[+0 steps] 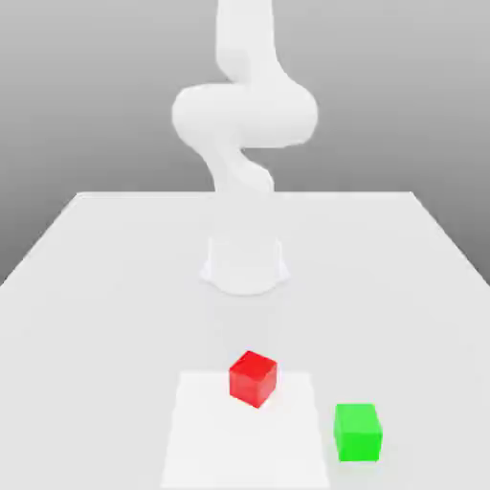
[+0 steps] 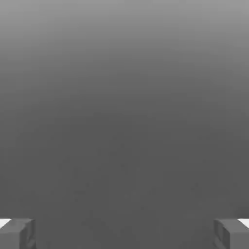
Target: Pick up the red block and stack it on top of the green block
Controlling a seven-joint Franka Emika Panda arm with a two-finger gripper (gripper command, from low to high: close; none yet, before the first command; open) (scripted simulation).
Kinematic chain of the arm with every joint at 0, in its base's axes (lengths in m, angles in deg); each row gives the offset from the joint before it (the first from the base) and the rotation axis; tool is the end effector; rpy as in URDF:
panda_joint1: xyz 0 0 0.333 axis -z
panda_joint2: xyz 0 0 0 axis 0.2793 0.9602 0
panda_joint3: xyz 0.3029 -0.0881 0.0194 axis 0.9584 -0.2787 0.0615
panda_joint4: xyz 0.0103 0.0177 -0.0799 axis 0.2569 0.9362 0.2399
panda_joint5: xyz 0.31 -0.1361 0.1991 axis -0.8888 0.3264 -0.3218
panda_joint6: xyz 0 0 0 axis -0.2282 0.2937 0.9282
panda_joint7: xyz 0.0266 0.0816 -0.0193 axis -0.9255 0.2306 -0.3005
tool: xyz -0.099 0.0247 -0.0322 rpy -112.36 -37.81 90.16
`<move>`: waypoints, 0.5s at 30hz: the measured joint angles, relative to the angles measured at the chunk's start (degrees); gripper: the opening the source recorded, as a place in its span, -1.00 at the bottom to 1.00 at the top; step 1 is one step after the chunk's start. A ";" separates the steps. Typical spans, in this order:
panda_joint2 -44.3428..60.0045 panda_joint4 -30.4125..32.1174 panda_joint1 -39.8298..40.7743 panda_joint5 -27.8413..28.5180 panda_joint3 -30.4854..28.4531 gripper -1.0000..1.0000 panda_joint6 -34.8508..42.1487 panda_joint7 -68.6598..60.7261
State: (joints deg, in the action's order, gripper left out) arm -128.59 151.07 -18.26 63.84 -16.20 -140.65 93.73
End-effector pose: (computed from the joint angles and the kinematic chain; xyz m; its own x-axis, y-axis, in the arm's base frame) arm 0.3742 -0.0066 0.6612 0.5747 -0.6597 0.4843 -0.4824 -0.7511 -0.4507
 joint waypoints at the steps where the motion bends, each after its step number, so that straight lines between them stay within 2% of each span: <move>1: 1.84 1.69 -1.00 -0.02 -1.08 0.00 -1.38 -2.60; 15: 28.53 25.60 -12.19 1.76 -11.43 0.00 -20.82 -38.88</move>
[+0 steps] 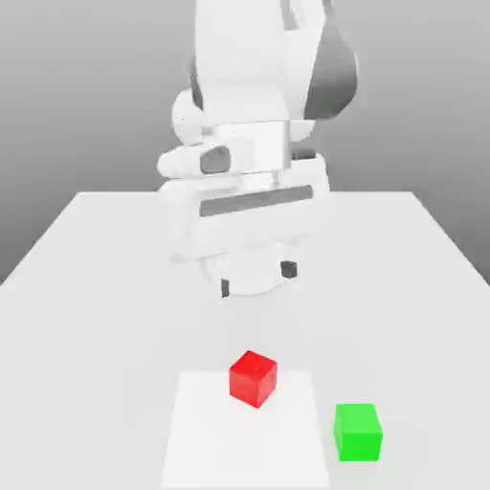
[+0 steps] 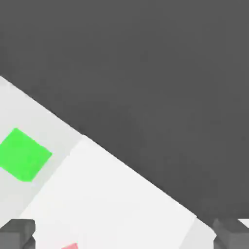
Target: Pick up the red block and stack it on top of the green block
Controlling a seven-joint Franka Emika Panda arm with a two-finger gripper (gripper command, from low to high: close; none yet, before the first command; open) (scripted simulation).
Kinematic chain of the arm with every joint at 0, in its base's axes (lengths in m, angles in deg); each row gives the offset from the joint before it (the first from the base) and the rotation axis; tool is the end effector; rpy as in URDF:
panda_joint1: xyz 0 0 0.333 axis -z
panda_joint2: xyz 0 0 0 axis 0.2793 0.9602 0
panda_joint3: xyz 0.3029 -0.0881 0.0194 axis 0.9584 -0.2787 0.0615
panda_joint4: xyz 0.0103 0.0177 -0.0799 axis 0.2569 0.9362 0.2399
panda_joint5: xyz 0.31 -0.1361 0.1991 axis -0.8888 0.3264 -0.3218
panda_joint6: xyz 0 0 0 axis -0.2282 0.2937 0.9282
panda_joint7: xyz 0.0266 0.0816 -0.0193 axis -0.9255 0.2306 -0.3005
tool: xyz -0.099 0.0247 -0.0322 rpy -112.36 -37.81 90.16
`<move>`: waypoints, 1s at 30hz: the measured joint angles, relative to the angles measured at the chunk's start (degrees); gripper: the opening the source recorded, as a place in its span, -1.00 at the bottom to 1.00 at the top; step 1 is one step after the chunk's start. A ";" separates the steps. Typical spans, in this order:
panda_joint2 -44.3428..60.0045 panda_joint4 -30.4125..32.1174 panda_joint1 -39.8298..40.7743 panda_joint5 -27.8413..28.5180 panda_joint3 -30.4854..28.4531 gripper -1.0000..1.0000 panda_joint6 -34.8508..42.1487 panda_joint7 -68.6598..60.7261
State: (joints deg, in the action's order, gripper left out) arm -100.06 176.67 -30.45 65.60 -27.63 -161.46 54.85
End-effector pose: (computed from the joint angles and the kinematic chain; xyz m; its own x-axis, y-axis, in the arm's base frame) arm 0.3843 0.0096 0.2848 0.9909 0.0064 0.1343 0.0124 -0.9990 -0.0440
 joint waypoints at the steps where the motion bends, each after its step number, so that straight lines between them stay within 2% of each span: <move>1: 2.63 1.88 -0.39 0.62 -0.29 0.00 -1.89 -2.80; 4: 10.75 4.23 -1.43 -0.22 -0.37 0.00 -7.88 -9.05; 7: 15.41 3.94 -2.30 -3.87 -0.18 0.00 -11.65 -12.45; 13: 23.94 2.91 3.05 -12.69 7.40 0.00 -18.74 -18.83; 14: 24.92 2.83 3.97 -13.31 8.50 -1.00 -19.57 -19.25; 21: 24.93 2.82 4.13 -13.17 8.63 -1.00 -19.46 -19.13; 26: 18.72 3.53 1.75 -6.51 4.45 -1.00 -14.32 -14.49; 30: 13.28 4.37 2.26 -1.71 3.51 -1.00 -9.74 -11.02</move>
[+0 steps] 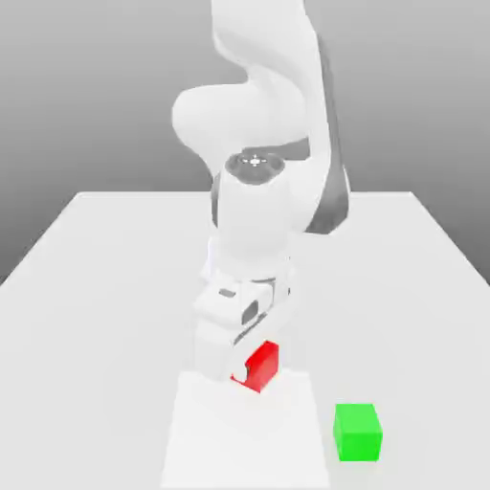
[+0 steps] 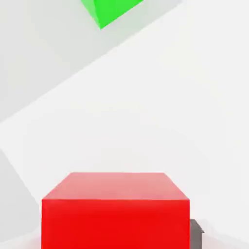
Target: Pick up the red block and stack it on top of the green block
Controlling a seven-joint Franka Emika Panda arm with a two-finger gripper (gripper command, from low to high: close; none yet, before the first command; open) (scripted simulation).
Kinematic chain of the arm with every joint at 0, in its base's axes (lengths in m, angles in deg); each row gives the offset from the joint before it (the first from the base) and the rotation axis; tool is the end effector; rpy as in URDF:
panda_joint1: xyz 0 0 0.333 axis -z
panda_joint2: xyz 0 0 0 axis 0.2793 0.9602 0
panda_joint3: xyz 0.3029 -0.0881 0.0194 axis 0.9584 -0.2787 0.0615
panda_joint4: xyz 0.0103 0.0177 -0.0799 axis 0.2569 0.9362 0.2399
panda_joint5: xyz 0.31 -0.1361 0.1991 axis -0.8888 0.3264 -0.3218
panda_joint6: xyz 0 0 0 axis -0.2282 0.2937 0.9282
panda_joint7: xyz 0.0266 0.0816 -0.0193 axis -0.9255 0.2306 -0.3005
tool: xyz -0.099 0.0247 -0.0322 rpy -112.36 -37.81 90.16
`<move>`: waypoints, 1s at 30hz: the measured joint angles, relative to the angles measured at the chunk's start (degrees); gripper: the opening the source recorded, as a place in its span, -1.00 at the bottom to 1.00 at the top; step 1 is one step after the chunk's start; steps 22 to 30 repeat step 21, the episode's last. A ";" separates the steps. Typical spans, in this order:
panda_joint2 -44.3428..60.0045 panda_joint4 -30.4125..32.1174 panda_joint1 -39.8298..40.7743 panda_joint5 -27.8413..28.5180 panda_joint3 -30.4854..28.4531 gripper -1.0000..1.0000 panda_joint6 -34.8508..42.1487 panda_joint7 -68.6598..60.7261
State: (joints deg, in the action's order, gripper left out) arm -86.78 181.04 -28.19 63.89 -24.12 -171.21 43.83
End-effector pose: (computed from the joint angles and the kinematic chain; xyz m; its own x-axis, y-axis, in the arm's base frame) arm 0.3480 0.0107 0.1932 0.9811 0.1933 0.0035 0.1933 -0.9811 -0.0005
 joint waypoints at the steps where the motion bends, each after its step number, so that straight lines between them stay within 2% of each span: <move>1: -1.29 0.25 0.24 0.89 0.04 -1.00 1.08 0.68; 4: -3.56 -0.66 0.05 2.85 0.96 -1.00 4.37 3.18; 8: -1.15 -8.13 -4.71 3.14 3.67 -1.00 9.35 8.41; 12: 2.34 -16.34 -9.38 0.58 6.87 -1.00 14.23 12.18; 17: 11.45 -18.73 -9.71 -1.28 7.74 -1.00 7.55 12.22; 18: 13.01 -18.83 -9.61 -1.44 7.86 1.00 6.10 12.13; 30: 13.01 -18.83 -9.61 -1.44 7.86 1.00 6.10 12.13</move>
